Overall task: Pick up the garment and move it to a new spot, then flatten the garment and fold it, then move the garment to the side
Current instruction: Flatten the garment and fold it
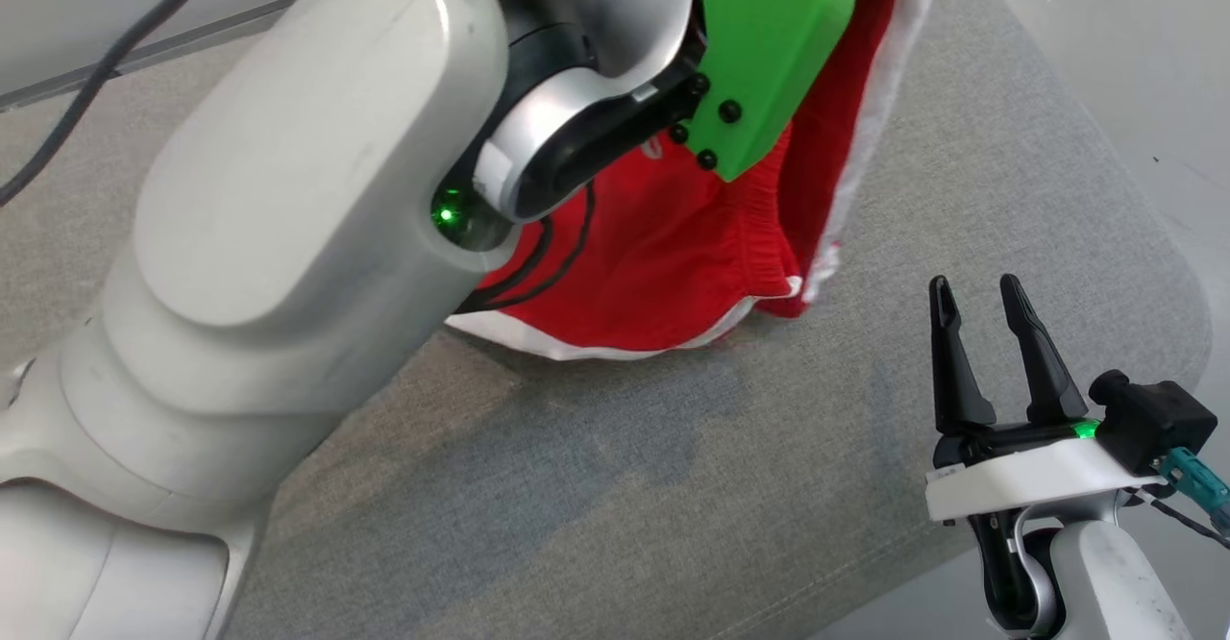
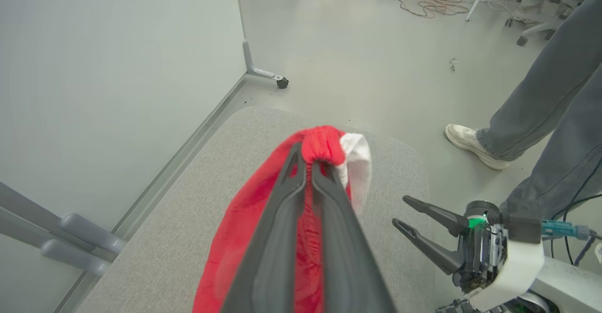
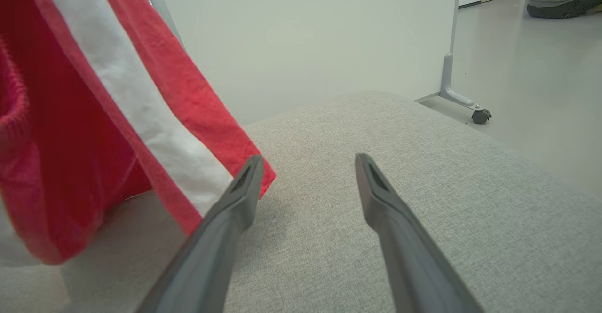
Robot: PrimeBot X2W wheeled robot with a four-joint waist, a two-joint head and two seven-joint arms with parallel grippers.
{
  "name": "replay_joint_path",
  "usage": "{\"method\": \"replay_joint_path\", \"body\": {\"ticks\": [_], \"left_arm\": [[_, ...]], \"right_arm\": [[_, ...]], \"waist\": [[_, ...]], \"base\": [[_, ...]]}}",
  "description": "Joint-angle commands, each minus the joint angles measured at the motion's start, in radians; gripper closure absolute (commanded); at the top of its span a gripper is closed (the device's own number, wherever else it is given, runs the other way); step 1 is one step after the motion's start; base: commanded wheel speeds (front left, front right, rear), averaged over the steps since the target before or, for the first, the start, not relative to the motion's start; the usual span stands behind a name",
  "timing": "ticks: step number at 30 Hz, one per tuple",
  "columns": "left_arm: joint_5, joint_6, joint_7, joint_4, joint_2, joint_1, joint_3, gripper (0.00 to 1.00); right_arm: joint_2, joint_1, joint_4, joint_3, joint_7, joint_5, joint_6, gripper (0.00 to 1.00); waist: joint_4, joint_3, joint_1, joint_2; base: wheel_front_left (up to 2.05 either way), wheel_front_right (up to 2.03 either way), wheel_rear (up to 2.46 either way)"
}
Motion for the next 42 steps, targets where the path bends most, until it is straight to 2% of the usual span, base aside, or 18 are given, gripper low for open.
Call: {"method": "replay_joint_path", "body": {"ticks": [1, 4, 6, 11, 16, 17, 20, 24, 26, 31, 32, 34, 38, 39, 40, 41, 42], "left_arm": [[0.013, 0.009, -0.022, 0.010, -0.008, -0.021, 0.008, 1.00], [0.030, 0.021, -0.076, 0.045, -0.038, -0.024, 0.017, 1.00], [0.046, 0.035, -0.120, 0.072, -0.025, 0.012, 0.031, 1.00], [0.060, 0.053, -0.212, 0.049, 0.083, 0.176, 0.059, 1.00], [-0.031, 0.127, -0.322, -0.044, 0.202, 0.517, 0.158, 1.00], [0.004, 0.148, -0.413, -0.058, 0.266, 0.633, 0.200, 1.00], [-0.013, 0.169, -0.507, -0.057, 0.276, 0.757, 0.242, 1.00], [-0.061, 0.153, -0.636, -0.026, 0.272, 0.934, 0.298, 1.00], [-0.091, 0.132, -0.680, -0.001, 0.246, 1.002, 0.304, 1.00], [-0.151, 0.042, -0.749, 0.057, 0.197, 1.093, 0.295, 0.99], [-0.159, 0.015, -0.763, 0.063, 0.190, 1.102, 0.293, 0.90], [-0.166, -0.057, -0.808, 0.068, 0.183, 1.115, 0.295, 0.65], [-0.159, -0.165, -0.884, 0.111, 0.185, 1.146, 0.281, 0.51], [-0.169, -0.181, -0.895, 0.119, 0.183, 1.147, 0.276, 0.26], [-0.174, -0.190, -0.905, 0.127, 0.185, 1.147, 0.271, 0.07], [-0.183, -0.198, -0.913, 0.135, 0.187, 1.151, 0.267, 0.00], [-0.191, -0.203, -0.918, 0.145, 0.189, 1.153, 0.260, 0.00]], "right_arm": [[-0.001, -0.002, 0.000, -0.001, -0.001, 0.011, 0.000, 0.00], [-0.001, -0.006, 0.002, 0.005, -0.001, 0.015, 0.000, 0.00], [-0.002, -0.008, 0.002, 0.003, -0.001, 0.017, 0.000, 0.00], [-0.002, -0.002, 0.001, 0.004, -0.001, 0.012, 0.000, 0.00], [-0.002, 0.021, 0.008, -0.004, -0.001, -0.011, 0.000, 0.00], [-0.001, 0.022, 0.008, -0.001, -0.001, -0.025, 0.000, 0.00], [-0.002, 0.021, 0.009, 0.000, -0.001, -0.043, 0.000, 0.00], [-0.001, 0.033, 0.011, -0.001, -0.001, -0.085, 0.000, 0.00], [-0.002, 0.037, 0.012, 0.000, -0.001, -0.108, 0.000, 0.00], [-0.002, 0.053, 0.015, -0.006, -0.001, -0.161, 0.000, 0.00], [-0.002, 0.059, 0.016, -0.004, -0.001, -0.171, 0.000, 0.00], [-0.005, 0.069, 0.016, -0.003, -0.001, -0.186, 0.000, 0.00], [-0.020, 0.084, 0.018, 0.001, -0.001, -0.196, 0.000, 0.00], [-0.024, 0.090, 0.019, 0.002, -0.001, -0.196, 0.000, 0.00], [-0.027, 0.092, 0.019, 0.004, -0.001, -0.197, 0.000, 0.00], [-0.029, 0.093, 0.018, 0.004, -0.001, -0.197, 0.000, 0.00], [-0.032, 0.096, 0.015, 0.003, -0.001, -0.197, 0.000, 0.00]], "waist": [[0.002, 0.006, 0.0000, 0.0070], [0.011, 0.011, 0.0000, 0.0070], [0.025, 0.015, 0.0000, 0.0070], [0.044, 0.017, 0.0000, 0.0070], [0.075, 0.015, 0.0000, 0.0070], [0.093, 0.016, 0.0000, 0.0070], [0.114, 0.017, 0.0000, 0.0070], [0.175, 0.010, 0.0000, 0.0070], [0.203, 0.002, 0.0000, 0.0070], [0.274, -0.026, 0.0000, 0.0070], [0.286, -0.033, 0.0000, 0.0070], [0.304, -0.046, 0.0000, 0.0070], [0.336, -0.068, 0.0000, 0.0070], [0.343, -0.072, 0.0000, 0.0070], [0.349, -0.075, 0.0000, 0.0070], [0.353, -0.078, 0.0000, 0.0070], [0.358, -0.080, 0.0000, 0.0070]], "base": [[0.00, 0.00, 0.00], [0.00, 0.00, 0.00], [0.00, 0.00, 0.00], [0.00, 0.00, 0.00], [0.00, 0.00, 0.00], [0.00, 0.00, 0.00], [0.00, 0.00, 0.00], [0.00, 0.00, 0.00], [0.00, 0.00, 0.00], [0.00, 0.00, 0.00], [0.00, 0.00, 0.00], [0.00, 0.00, 0.00], [0.00, 0.00, 0.00], [0.00, 0.00, 0.00], [0.00, 0.00, 0.00], [0.00, 0.00, 0.00], [0.00, 0.00, 0.00]]}}
